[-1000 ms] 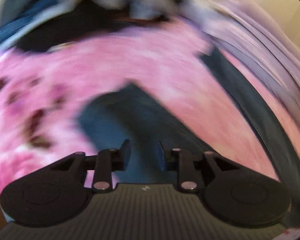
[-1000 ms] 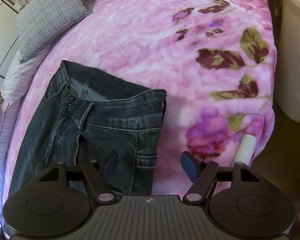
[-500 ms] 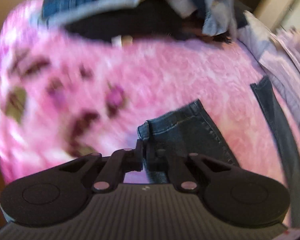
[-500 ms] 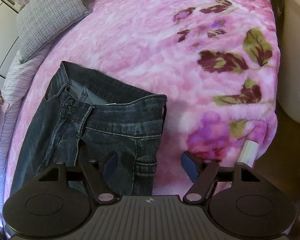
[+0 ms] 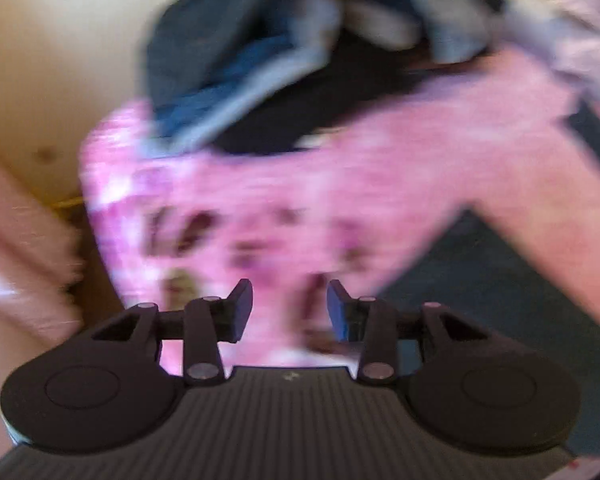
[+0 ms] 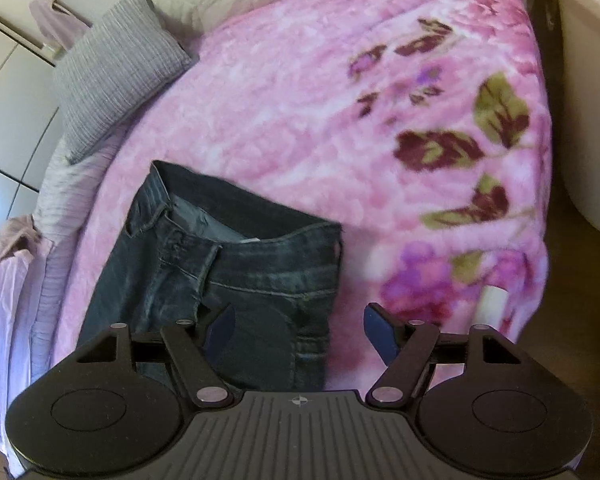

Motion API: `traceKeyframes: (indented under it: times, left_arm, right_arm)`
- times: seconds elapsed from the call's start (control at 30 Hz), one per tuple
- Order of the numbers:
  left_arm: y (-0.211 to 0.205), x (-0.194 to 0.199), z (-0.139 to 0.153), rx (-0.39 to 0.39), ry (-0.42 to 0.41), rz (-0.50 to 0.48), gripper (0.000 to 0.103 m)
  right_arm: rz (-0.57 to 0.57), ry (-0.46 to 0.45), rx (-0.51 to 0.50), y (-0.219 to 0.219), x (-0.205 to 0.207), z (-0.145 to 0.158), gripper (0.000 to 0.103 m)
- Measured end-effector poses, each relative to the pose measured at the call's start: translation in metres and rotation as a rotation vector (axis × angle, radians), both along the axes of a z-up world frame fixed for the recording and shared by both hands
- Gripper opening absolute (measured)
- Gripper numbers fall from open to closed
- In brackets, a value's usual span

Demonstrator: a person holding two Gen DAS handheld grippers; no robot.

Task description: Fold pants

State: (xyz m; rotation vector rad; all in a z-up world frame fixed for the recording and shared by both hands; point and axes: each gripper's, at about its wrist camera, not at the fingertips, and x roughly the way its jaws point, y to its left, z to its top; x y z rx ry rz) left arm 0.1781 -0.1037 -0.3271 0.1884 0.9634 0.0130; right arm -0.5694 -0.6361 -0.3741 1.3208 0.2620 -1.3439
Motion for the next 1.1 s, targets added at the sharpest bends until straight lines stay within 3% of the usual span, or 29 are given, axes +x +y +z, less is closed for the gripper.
traceKeyframes:
  times: [0.1, 0.13, 0.17, 0.2, 0.27, 0.3, 0.37, 0.47, 0.5, 0.6, 0.67, 0.7, 0.77, 0.87, 0.97, 1.03, 1.1]
  left_arm:
    - [-0.045, -0.011, -0.015, -0.075, 0.078, -0.185, 0.045]
    - [-0.059, -0.016, -0.025, -0.084, 0.111, -0.232, 0.045]
    - [-0.072, -0.021, -0.038, -0.083, 0.152, -0.282, 0.045]
    - [-0.081, -0.026, -0.05, -0.045, 0.174, -0.313, 0.047]
    - [-0.087, -0.037, -0.068, 0.055, 0.178, -0.333, 0.049]
    - [-0.084, -0.041, -0.066, 0.049, 0.157, -0.327, 0.054]
    - [-0.08, -0.04, -0.062, 0.048, 0.185, -0.282, 0.058]
    - [-0.077, -0.054, -0.05, 0.009, 0.148, -0.317, 0.063]
    - [-0.078, -0.062, -0.05, 0.011, 0.133, -0.345, 0.072]
    - [-0.082, -0.081, -0.069, 0.055, 0.187, -0.371, 0.076]
    - [-0.071, -0.097, -0.069, 0.019, 0.161, -0.327, 0.077]
    - [-0.065, -0.102, -0.067, 0.001, 0.188, -0.306, 0.077]
    - [-0.051, -0.115, -0.058, -0.026, 0.241, -0.291, 0.077]
    - [-0.039, -0.146, -0.029, 0.044, 0.245, -0.377, 0.076]
    - [-0.029, -0.183, 0.018, 0.063, 0.19, -0.485, 0.077]
    - [-0.023, -0.209, 0.053, 0.034, 0.144, -0.547, 0.086]
    - [-0.019, -0.232, 0.085, -0.012, 0.111, -0.606, 0.09]
  right_arm:
    - [-0.003, 0.042, 0.048, -0.011, 0.009, -0.02, 0.065]
    - [-0.012, 0.075, 0.055, -0.012, 0.009, -0.025, 0.055]
    - [-0.012, 0.124, 0.05, -0.013, 0.007, -0.028, 0.033]
    - [-0.005, 0.13, 0.049, -0.012, 0.001, -0.03, 0.024]
    - [-0.032, 0.099, 0.063, -0.008, -0.006, -0.027, 0.024]
    - [-0.03, 0.133, 0.079, -0.008, -0.004, -0.019, 0.034]
    - [-0.005, 0.306, 0.076, -0.002, 0.009, 0.007, 0.044]
    - [0.226, 0.391, -0.069, 0.015, 0.048, 0.034, 0.045]
    - [0.333, 0.405, -0.093, 0.02, 0.067, 0.035, 0.045]
    - [0.621, 0.487, -0.112, 0.039, 0.117, 0.01, 0.046]
    - [0.722, 0.559, -0.039, 0.055, 0.131, -0.017, 0.046]
    - [0.719, 0.577, -0.09, 0.065, 0.129, -0.016, 0.047]
    - [0.724, 0.56, -0.014, 0.077, 0.119, -0.013, 0.047]
    - [0.725, 0.491, 0.07, 0.094, 0.103, 0.01, 0.047]
    - [0.809, 0.423, 0.0, 0.128, 0.095, 0.061, 0.047]
    - [0.861, 0.39, -0.039, 0.149, 0.096, 0.093, 0.047]
    - [0.906, 0.351, -0.064, 0.167, 0.099, 0.122, 0.047]
